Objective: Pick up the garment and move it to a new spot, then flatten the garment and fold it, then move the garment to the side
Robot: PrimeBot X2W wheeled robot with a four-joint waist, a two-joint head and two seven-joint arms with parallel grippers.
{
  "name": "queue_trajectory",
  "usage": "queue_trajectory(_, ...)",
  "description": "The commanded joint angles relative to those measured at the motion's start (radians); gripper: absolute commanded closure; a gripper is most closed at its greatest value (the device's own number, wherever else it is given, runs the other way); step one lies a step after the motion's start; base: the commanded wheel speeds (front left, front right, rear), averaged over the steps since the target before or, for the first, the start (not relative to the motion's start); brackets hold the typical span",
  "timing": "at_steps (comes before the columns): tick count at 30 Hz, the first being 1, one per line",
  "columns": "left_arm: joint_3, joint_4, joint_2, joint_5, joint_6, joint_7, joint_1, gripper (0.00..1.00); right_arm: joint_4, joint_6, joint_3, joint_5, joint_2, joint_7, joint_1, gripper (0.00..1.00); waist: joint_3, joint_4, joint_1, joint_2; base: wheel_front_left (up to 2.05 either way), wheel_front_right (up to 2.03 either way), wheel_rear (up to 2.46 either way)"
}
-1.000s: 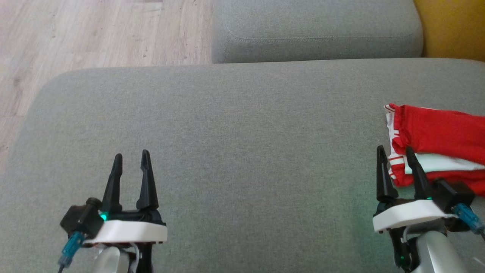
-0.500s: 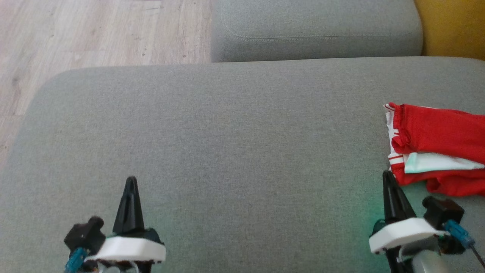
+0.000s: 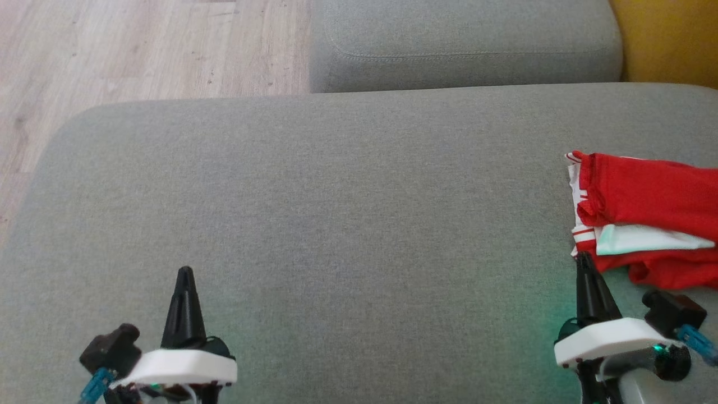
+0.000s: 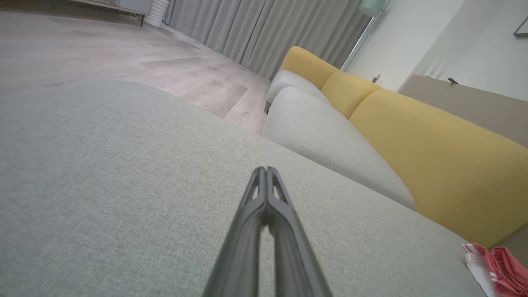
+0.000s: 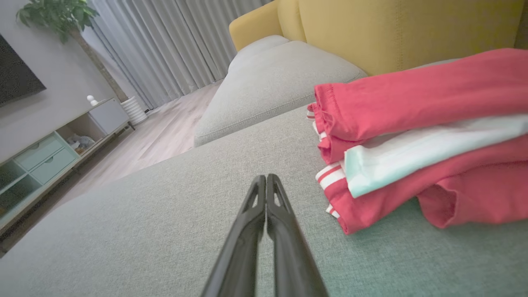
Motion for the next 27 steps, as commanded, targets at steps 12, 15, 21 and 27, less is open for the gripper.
queue_trajectory(12, 0.038, -0.042, 0.002, -0.129, -0.006, 0.039, -0.050, 1.00, -0.052, 0.000, -0.015, 0.154, -0.003, 0.035, -0.044, 1.00, -0.001, -0.006, 0.0000, 0.0000, 0.00, 0.00, 0.00)
queue_trajectory(15, 0.041, -0.043, 0.003, -0.149, -0.007, 0.045, -0.051, 1.00, -0.055, 0.000, -0.016, 0.176, -0.003, 0.041, -0.044, 1.00, -0.001, -0.007, 0.0000, 0.0000, 0.00, 0.00, 0.00)
queue_trajectory(21, 0.052, -0.046, 0.003, -0.206, -0.008, 0.063, -0.052, 1.00, -0.063, 0.000, -0.022, 0.243, -0.003, 0.058, -0.045, 1.00, -0.001, -0.009, 0.0000, 0.0000, 0.00, 0.00, 0.00)
queue_trajectory(27, 0.064, -0.050, 0.003, -0.273, -0.010, 0.083, -0.053, 1.00, -0.071, 0.000, -0.028, 0.321, -0.003, 0.077, -0.046, 1.00, -0.001, -0.012, 0.0000, 0.0000, 0.00, 0.00, 0.00)
